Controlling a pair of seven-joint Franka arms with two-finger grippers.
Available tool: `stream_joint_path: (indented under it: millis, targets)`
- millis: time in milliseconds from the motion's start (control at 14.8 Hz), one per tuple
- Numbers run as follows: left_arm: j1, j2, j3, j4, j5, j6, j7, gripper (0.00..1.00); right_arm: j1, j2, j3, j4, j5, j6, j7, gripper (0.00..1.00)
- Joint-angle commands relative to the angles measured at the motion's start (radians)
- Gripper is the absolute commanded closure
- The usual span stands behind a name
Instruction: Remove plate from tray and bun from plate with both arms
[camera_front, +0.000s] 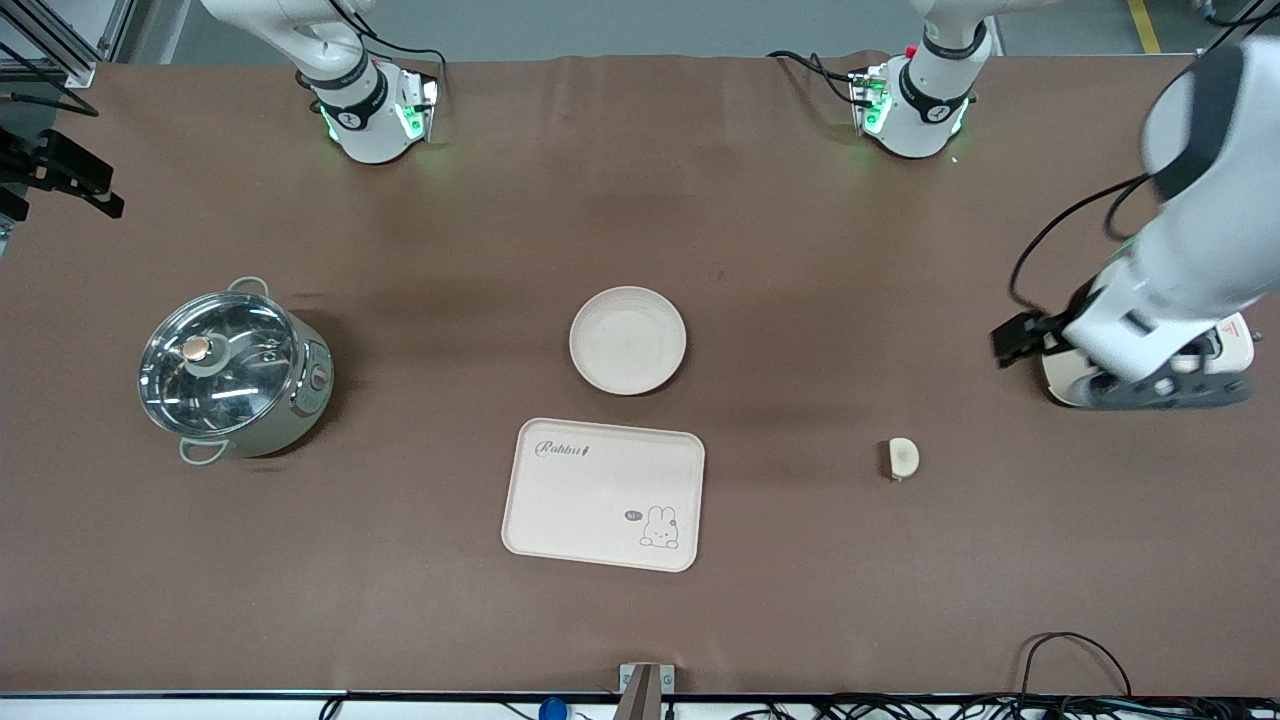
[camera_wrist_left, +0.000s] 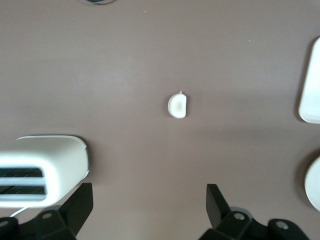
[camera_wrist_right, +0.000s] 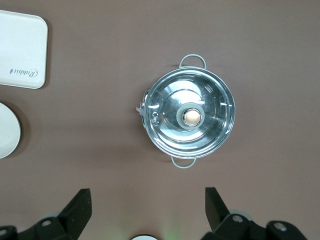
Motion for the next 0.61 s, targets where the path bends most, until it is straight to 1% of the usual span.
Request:
stream_joint_path:
  millis: [0, 68, 136, 475, 542]
  targets:
    - [-0.145, -0.125, 0.229, -0.022, -0.084, -0.083, 0.105, 0.00, 0.005, -0.012, 0.001, -0.012, 0.000, -0.001, 0.015, 0.00]
    - [-0.211, -0.161, 0.314, -0.042, -0.089, -0.092, 0.117, 0.00, 0.005, -0.012, 0.001, -0.012, 0.000, 0.005, 0.015, 0.00]
    - [-0.230, -0.199, 0.337, -0.086, -0.089, -0.083, 0.122, 0.00, 0.005, -0.009, 0.001, -0.012, 0.002, 0.006, 0.015, 0.00]
    - [-0.230, -0.362, 0.334, -0.319, -0.084, 0.064, 0.122, 0.00, 0.006, -0.009, 0.001, -0.012, 0.002, -0.009, 0.016, 0.00]
    - [-0.228, -0.382, 0.333, -0.353, -0.084, 0.085, 0.122, 0.00, 0.006, -0.009, 0.001, -0.012, 0.002, -0.008, 0.016, 0.00]
